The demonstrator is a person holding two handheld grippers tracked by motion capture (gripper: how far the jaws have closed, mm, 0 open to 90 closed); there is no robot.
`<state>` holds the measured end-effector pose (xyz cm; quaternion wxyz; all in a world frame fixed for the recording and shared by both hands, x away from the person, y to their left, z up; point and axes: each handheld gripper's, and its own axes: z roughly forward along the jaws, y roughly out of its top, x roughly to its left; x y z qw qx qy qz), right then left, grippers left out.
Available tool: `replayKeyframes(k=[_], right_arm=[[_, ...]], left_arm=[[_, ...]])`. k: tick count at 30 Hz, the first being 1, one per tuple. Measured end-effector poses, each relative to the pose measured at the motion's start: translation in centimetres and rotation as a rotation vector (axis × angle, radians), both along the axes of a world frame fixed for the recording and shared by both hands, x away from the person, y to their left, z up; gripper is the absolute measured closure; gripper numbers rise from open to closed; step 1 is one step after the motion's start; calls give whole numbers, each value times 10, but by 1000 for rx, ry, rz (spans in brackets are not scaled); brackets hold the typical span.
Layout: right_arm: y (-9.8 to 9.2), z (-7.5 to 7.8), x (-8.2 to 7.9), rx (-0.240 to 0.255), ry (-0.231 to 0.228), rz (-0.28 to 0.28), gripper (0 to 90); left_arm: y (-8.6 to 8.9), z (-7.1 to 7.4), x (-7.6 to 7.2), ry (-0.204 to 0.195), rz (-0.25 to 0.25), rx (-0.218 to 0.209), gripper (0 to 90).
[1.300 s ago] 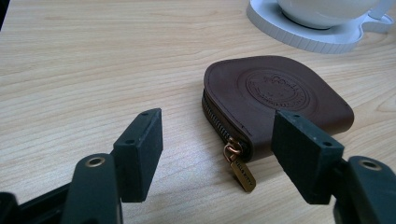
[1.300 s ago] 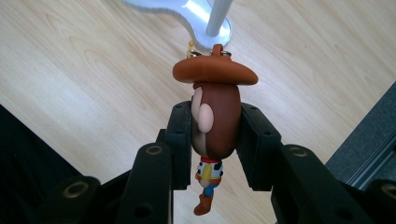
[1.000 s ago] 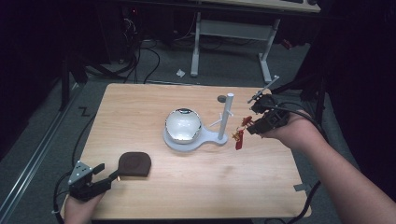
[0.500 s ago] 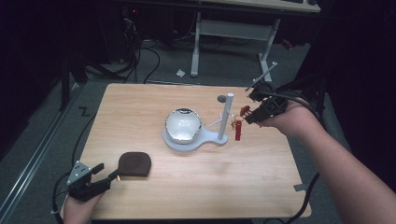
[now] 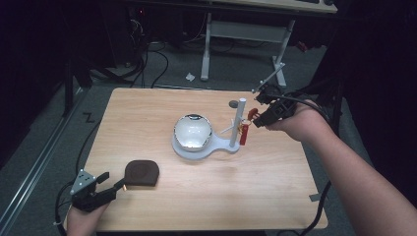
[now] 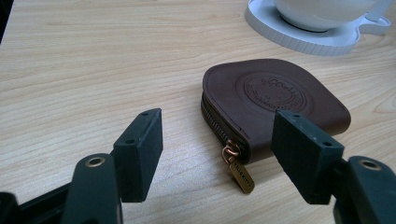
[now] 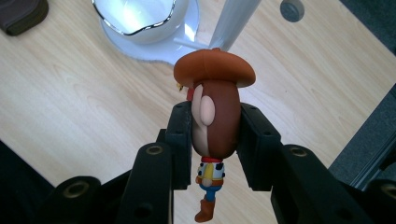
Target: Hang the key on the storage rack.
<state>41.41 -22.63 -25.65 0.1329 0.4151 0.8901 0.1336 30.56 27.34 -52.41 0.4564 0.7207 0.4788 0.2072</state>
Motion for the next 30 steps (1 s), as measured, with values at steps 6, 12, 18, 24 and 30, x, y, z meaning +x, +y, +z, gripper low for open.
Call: replayKeyframes(k=[6,12,18,24,30], right_arm=[[0,-10,8,1,-1,-13,682],[-6,-24,11,12,4,-31,682],[-13,-42,13,34,13,-50,681],[-22,-64,15,57,24,-67,680],[-25,-88,16,96,33,-81,679]], left_arm=[[0,0,0,-1,1,0,346],[1,0,0,-1,3,-1,346],[0,0,0,1,0,3,346],[-1,-1,0,5,-1,6,348],[-2,-1,0,8,-4,10,348]])
